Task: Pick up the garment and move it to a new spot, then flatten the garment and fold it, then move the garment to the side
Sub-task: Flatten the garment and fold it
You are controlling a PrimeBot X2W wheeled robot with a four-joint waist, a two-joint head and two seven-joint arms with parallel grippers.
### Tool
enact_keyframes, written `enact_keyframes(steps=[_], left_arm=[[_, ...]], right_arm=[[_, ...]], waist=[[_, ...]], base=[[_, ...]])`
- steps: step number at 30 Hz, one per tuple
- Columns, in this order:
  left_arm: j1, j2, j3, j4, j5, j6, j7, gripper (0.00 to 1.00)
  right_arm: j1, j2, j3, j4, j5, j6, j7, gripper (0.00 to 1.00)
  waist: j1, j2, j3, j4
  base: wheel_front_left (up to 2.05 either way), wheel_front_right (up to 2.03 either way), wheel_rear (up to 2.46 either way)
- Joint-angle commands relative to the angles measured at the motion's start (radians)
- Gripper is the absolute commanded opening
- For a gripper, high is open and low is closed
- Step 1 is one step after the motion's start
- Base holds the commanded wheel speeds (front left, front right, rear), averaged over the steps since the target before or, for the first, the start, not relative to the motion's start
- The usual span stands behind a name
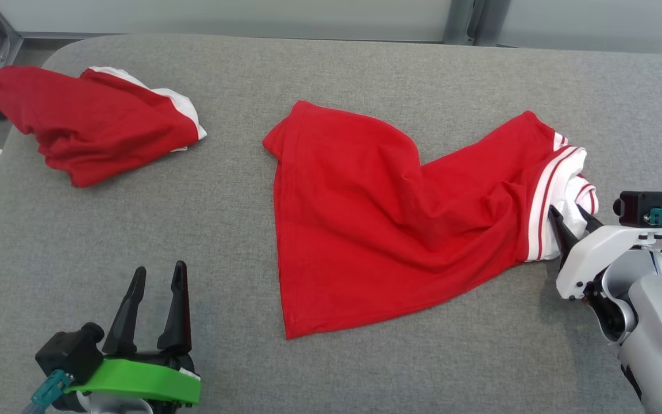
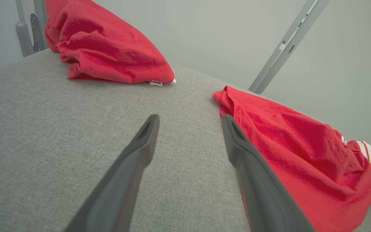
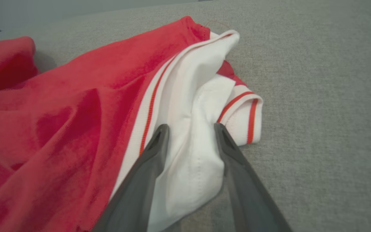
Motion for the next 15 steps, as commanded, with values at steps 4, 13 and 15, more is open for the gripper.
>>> enact_keyframes(steps=[4,13,15], left_arm=[[0.015,0.012,0.005,0.000,-0.006,0.005,-0.001,1.00],[0.029,0.016,0.004,-0.015,-0.010,0.012,0.000,1.00],[0.033,0.017,0.006,-0.019,-0.012,0.014,0.000,1.00]], right_arm=[[0.027,-0.012,0.003,-0.030,0.028,-0.001,-0.027,0.00],[0.140,-0.021,-0.097,-0.179,0.058,-0.001,0.004,0.00],[0.192,-0.014,-0.132,-0.226,0.055,-0.001,0.049,0.00]], waist=[[0.0000,0.0000,-0.012,-0.026],[0.0000,0.0000,-0.030,-0.084],[0.0000,0.0000,-0.033,-0.096]], base=[[0.00,0.00,0.00],[0.00,0.00,0.00],[0.00,0.00,0.00]])
